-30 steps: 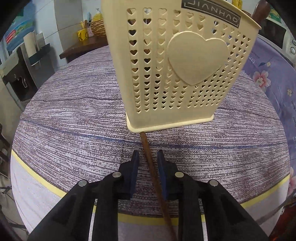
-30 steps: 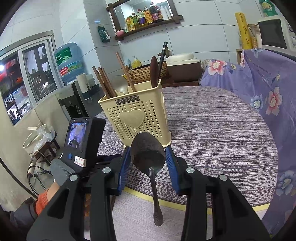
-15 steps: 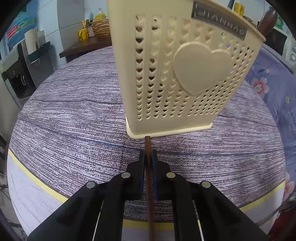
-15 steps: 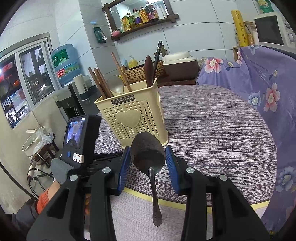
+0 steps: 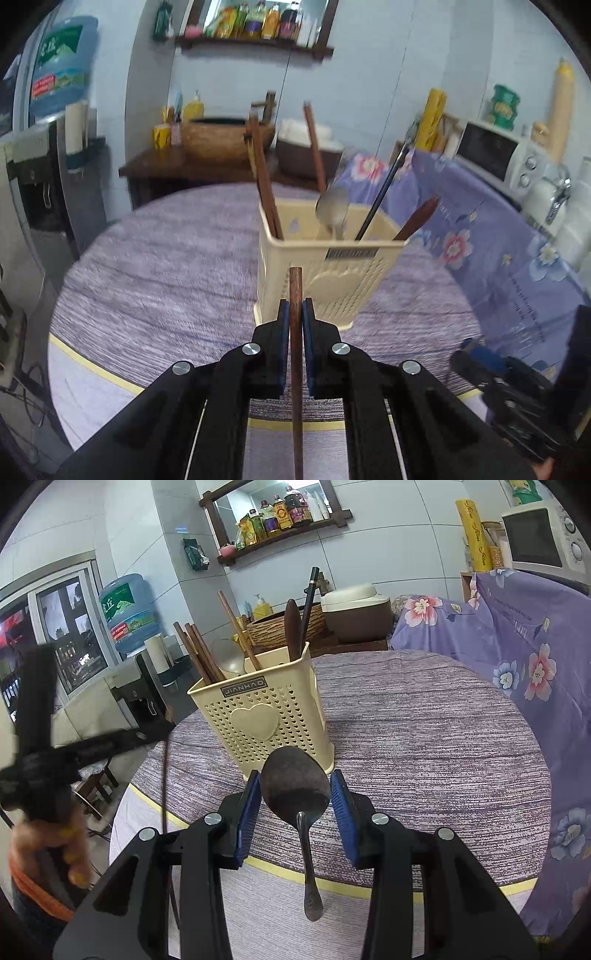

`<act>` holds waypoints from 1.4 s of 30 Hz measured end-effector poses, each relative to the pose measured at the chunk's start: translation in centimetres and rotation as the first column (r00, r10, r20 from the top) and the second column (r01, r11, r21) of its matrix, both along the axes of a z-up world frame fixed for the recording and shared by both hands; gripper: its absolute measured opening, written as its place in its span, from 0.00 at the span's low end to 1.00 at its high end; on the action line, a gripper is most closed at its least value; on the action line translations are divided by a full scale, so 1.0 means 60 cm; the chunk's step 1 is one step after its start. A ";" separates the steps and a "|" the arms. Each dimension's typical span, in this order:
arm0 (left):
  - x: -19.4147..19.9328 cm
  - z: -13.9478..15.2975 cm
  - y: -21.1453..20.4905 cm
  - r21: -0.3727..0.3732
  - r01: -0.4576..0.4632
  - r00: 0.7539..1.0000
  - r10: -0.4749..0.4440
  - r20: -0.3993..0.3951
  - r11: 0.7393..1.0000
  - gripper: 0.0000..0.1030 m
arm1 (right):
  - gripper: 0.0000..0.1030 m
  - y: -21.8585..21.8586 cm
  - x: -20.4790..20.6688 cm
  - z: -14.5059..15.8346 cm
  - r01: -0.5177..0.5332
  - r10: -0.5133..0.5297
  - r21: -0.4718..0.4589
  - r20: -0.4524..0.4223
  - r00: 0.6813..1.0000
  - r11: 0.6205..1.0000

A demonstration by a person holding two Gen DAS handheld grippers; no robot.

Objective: Organize utensils
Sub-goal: 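Lift the spoon and chopstick and carry them above the cream holder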

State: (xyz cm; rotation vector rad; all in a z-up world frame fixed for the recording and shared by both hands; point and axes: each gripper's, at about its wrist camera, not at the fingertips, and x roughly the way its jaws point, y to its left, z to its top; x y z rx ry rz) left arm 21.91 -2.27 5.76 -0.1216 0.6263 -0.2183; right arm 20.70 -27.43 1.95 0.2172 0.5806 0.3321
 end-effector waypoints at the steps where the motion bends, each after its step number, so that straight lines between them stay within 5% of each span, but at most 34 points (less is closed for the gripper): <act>1: -0.012 0.013 0.003 0.004 0.004 1.000 -0.004 0.026 1.000 0.08 | 0.38 0.001 0.000 0.001 -0.002 0.002 0.000 0.001 1.000 1.000; 19: -0.043 0.056 0.037 -0.070 0.056 0.989 -0.046 0.137 0.996 0.08 | 0.38 0.021 0.008 0.037 -0.052 0.051 0.033 0.014 0.999 0.998; 34: 0.045 0.276 0.030 -0.047 0.039 0.927 -0.019 0.376 0.998 0.08 | 0.38 0.104 0.140 0.297 -0.084 0.093 -0.042 0.310 0.946 0.996; 42: 0.097 0.228 0.029 -0.062 0.000 0.937 0.022 0.349 0.998 0.08 | 0.38 0.136 0.200 0.224 0.005 0.033 -0.126 0.296 0.955 0.992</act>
